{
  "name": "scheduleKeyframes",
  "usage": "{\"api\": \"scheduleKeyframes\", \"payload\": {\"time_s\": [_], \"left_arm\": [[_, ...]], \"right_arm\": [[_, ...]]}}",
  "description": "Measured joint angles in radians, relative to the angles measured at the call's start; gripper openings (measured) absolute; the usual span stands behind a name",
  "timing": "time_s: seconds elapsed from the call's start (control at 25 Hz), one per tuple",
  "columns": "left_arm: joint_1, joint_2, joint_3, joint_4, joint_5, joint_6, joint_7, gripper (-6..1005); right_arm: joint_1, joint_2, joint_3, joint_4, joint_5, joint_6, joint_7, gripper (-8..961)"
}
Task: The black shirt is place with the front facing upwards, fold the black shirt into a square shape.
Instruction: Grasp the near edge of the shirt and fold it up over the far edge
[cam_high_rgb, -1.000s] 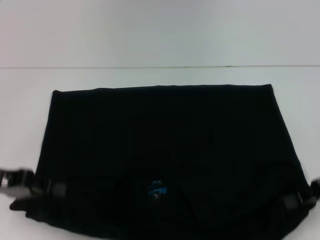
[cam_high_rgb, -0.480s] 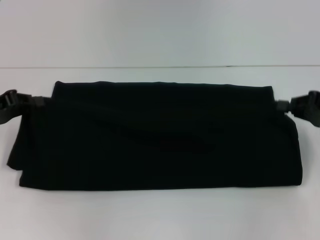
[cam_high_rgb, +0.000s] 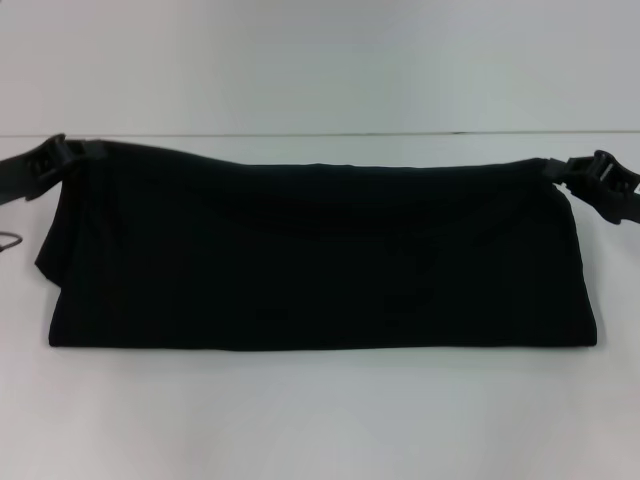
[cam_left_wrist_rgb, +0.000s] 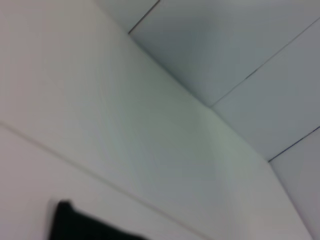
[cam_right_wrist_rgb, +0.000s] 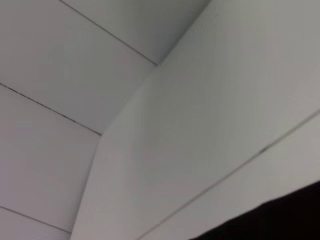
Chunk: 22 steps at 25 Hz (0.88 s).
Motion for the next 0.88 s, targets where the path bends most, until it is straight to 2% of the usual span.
{"api": "scheduleKeyframes", "payload": {"time_s": [0.28,0.68,0.88], "left_arm": [[-0.067,-0.027,0.004,-0.001,-0.018,-0.119,0.061,42],[-0.131,-0.107,0.005,-0.008,-0.044,-0.362,0.206,73],[-0.146,-0.135,0.005,-0.049,-0.11,-0.479,0.305,89]], "right_arm": [[0.008,0.014,-0.006,0.001,0.106,0.036,-0.061,21],[0.068,0.076,-0.011,0.012,0.149,0.261,-0.214,28],[0.101,0.088,-0.012,0.062,0.195,0.37,-0.326,31]]}}
